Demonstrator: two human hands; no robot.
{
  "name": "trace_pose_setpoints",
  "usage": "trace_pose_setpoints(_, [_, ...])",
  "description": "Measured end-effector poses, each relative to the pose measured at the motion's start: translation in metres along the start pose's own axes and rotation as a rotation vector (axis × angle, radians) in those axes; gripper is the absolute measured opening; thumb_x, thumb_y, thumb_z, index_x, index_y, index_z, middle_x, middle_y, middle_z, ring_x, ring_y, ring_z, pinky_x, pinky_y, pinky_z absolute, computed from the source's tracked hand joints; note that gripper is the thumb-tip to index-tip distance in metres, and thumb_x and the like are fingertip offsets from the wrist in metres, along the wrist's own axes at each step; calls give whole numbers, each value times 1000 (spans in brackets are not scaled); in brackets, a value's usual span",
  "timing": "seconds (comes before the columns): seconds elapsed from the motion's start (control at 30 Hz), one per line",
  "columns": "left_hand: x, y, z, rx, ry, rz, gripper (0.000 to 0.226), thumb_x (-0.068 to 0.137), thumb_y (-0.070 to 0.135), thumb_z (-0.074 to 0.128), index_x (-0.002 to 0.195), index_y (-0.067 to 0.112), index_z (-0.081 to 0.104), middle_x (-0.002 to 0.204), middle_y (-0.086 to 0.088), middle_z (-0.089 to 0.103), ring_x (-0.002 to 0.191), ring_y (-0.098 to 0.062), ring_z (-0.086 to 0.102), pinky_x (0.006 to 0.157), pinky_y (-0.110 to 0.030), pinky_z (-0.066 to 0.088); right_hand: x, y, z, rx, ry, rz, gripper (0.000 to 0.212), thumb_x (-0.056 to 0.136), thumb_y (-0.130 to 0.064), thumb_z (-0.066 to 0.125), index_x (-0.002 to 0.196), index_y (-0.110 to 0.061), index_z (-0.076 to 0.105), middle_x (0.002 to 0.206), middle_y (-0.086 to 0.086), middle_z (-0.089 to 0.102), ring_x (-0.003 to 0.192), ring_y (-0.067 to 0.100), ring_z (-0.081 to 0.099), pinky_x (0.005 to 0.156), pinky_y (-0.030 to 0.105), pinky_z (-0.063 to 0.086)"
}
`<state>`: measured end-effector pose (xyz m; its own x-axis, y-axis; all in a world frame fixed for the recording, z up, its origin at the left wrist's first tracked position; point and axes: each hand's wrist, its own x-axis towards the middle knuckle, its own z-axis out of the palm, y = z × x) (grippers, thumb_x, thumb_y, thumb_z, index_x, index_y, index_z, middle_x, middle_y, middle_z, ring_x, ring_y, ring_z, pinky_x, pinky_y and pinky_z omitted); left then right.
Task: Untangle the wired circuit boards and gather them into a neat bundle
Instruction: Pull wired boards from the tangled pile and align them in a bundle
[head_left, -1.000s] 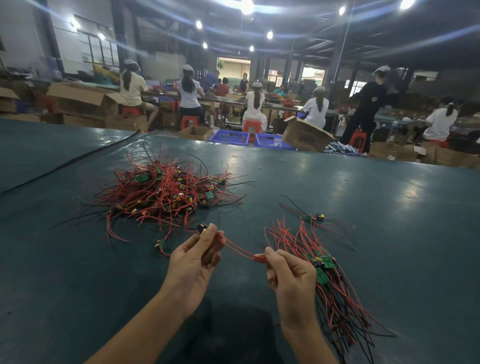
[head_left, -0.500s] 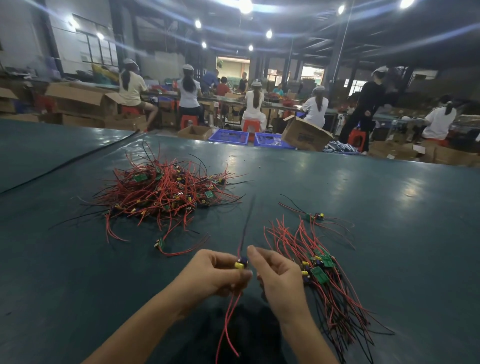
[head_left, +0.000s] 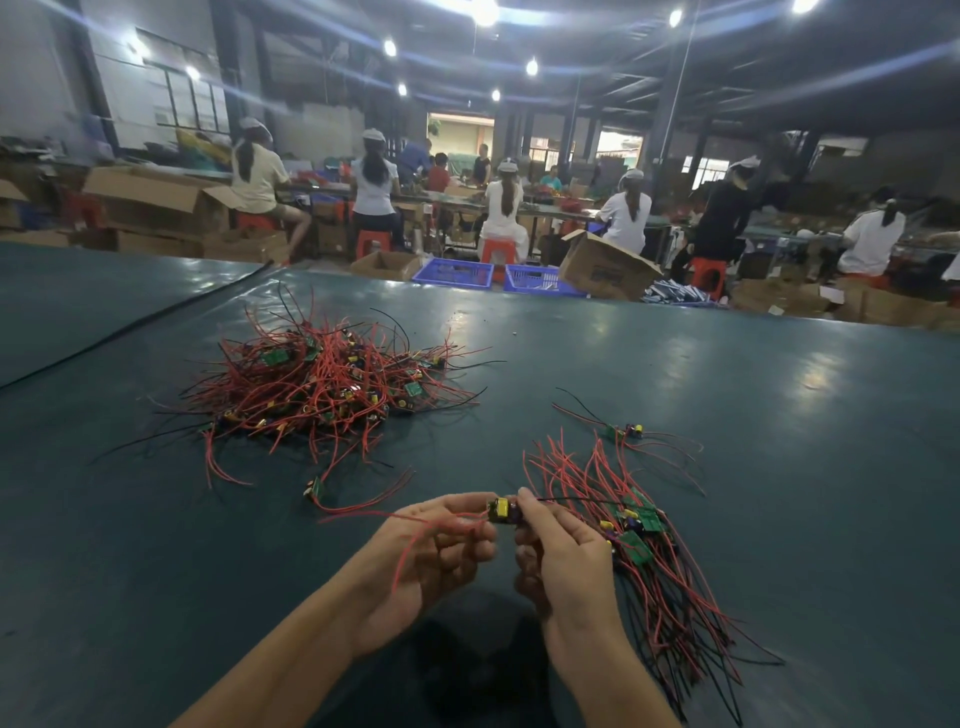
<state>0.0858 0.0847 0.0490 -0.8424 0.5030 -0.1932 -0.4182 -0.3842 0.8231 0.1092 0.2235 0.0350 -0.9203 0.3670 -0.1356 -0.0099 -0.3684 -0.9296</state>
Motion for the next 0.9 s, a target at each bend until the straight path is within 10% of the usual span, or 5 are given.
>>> trace_pose_setpoints(0.13, [-1,-11,3,89,-1,142,35,70,-10,68,101,7,71,83,-11,70,68,-20,68,58,-21,55,0,1,-3,-2,85,-65,31,83,-24,74,54,-15,69,52,1,52,45,13,41,46,23,35])
trace_pose_setpoints(0.33, [1,-20,10,392,117,308,37,68,43,76,87,11,75,80,-9,73,68,-20,67,61,-25,52,-9,1,3,-121,54,-135,20,82,-25,73,65,-16,77,67,11,71,67,26,63,71,44,54])
trace_pose_setpoints(0.6, [1,-22,9,519,164,349,40,72,55,72,77,15,76,73,-9,73,64,-17,68,57,-22,51,-7,2,5,-146,64,-118,20,82,-21,75,64,-13,76,73,18,72,83,43,68,82,53,57])
trace_pose_setpoints(0.9, [1,-20,14,379,192,410,33,67,38,72,62,5,74,60,-14,66,45,-16,58,45,-20,44,6,-7,-3,24,187,19,29,81,-12,76,55,-13,63,46,-1,44,37,10,31,40,21,30])
